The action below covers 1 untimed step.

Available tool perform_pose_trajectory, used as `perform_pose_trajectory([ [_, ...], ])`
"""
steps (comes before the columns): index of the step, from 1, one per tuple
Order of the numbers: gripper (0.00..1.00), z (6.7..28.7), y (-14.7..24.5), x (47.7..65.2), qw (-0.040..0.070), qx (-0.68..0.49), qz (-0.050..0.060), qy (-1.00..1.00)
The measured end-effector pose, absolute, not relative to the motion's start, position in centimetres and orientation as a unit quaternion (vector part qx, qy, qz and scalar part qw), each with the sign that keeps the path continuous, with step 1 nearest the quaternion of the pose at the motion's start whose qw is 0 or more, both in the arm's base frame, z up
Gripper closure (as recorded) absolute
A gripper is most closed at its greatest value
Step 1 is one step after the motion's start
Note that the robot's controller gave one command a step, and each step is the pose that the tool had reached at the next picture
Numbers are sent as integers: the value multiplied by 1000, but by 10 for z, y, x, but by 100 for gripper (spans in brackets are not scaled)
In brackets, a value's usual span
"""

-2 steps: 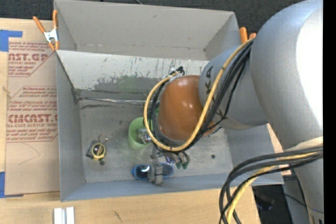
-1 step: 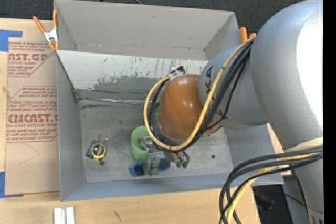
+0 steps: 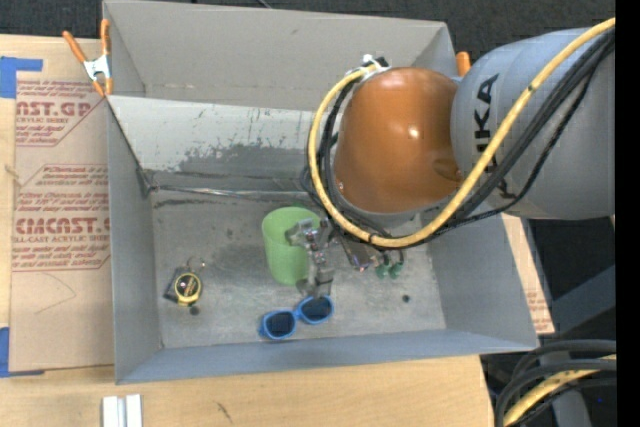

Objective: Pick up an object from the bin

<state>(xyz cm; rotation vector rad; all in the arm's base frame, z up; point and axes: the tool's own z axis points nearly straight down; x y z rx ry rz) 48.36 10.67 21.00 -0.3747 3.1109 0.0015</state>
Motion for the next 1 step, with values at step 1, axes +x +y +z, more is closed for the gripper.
perform_pose_trajectory([
  [1, 100, 213, 163, 481, 1, -268, 1, 963],
])
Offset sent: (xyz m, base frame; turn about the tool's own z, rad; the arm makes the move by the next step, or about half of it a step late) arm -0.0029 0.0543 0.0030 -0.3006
